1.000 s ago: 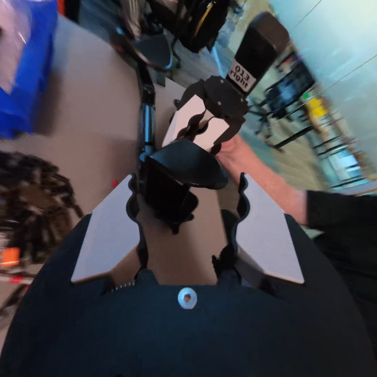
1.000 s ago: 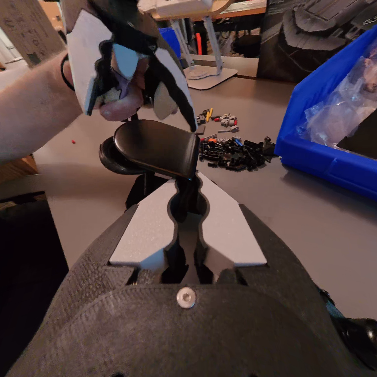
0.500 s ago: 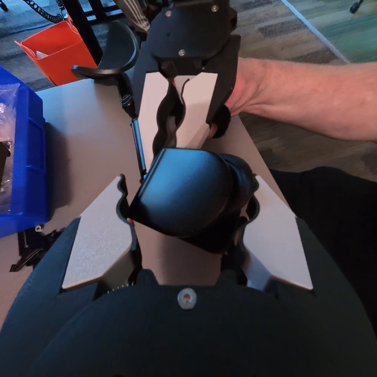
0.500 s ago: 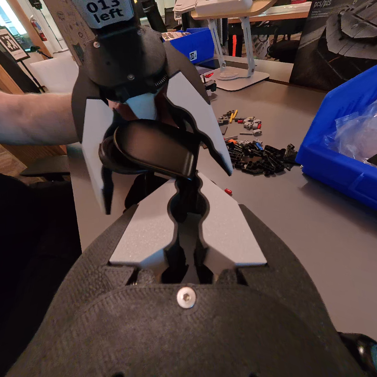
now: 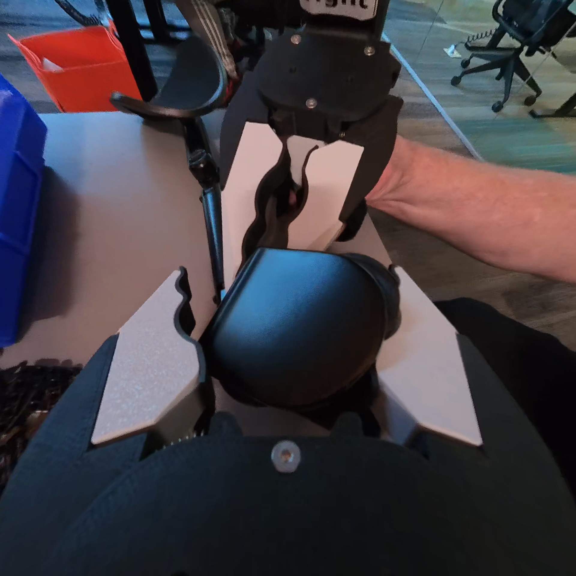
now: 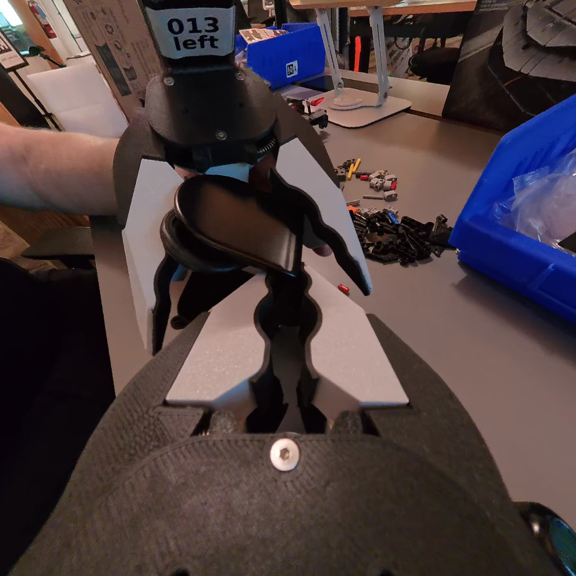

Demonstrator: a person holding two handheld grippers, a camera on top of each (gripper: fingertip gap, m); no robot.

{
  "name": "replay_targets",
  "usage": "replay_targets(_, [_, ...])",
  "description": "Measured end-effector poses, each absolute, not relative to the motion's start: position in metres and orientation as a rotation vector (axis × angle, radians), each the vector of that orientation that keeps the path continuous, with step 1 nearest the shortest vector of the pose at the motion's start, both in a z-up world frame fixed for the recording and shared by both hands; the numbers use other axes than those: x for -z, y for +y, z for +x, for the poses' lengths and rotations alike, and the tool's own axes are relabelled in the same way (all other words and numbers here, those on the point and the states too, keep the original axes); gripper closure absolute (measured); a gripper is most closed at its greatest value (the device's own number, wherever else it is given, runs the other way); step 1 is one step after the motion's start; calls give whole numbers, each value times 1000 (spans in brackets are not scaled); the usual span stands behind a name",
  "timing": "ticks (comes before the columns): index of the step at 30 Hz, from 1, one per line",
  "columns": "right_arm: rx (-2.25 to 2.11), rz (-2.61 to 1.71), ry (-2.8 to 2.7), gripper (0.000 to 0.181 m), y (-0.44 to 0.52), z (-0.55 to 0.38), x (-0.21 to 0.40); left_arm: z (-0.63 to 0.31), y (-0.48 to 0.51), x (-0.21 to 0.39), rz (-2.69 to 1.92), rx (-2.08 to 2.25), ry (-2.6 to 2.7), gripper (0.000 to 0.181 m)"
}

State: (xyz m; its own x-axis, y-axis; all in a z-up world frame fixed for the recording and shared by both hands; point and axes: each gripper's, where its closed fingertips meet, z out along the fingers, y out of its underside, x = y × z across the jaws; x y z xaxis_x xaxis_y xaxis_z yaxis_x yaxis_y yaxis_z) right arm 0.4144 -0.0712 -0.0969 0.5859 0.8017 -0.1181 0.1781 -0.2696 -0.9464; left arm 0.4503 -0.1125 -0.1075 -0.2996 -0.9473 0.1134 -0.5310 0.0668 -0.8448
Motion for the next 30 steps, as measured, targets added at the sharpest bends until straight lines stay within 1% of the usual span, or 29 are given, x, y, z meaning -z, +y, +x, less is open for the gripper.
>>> replay_targets(3, [-732,-1769,-808,171,-71,414,97,451,-109,103,-1439,1157,1815,65])
replay_targets(5, [-719,-1772,-792,170,-70,415,97,448,-107,102,-1408,1192,1814,77])
replay_targets(6, [-717,-1774,-779,160,-69,416,97,446,-103,105,-1433,1188,1816,86])
replay_targets(7, [-724,-1784,-758,148,-68,418,97,444,-100,109,-1440,1172,1830,90])
replay_targets(8, [-744,-1795,-763,149,-70,418,98,441,-100,114,-1435,1168,1857,95])
replay_targets(11, [-682,-1816,-763,165,-71,420,102,440,-105,117,-1452,1205,1881,107])
replay_targets(14, [-667,-1820,-736,169,-71,423,102,440,-105,118,-1439,1179,1898,120])
replay_targets(17, [-650,-1831,-702,160,-74,428,100,441,-107,118,-1442,1186,1895,121])
replay_targets(18, [-636,-1832,-679,152,-75,433,98,441,-106,118,-1451,1189,1889,122])
replay_targets(20, [-613,-1826,-633,149,-79,442,92,441,-106,118,-1450,1184,1890,122])
replay_targets(22, [-545,-1879,-569,136,-83,455,91,441,-106,118,-1456,1183,1885,122])
replay_targets(24, [-499,-1918,-499,132,-95,464,88,441,-106,118,-1460,1181,1881,122])
replay_targets(26, [-531,-1914,-455,125,-119,457,80,441,-106,118,-1468,1184,1868,120])
replay_targets(28, [-536,-1938,-410,125,-142,445,84,441,-105,118,-1476,1189,1857,121])
replay_targets(30, [-551,-1970,-363,116,-160,431,96,441,-105,118,-1497,1200,1843,121])
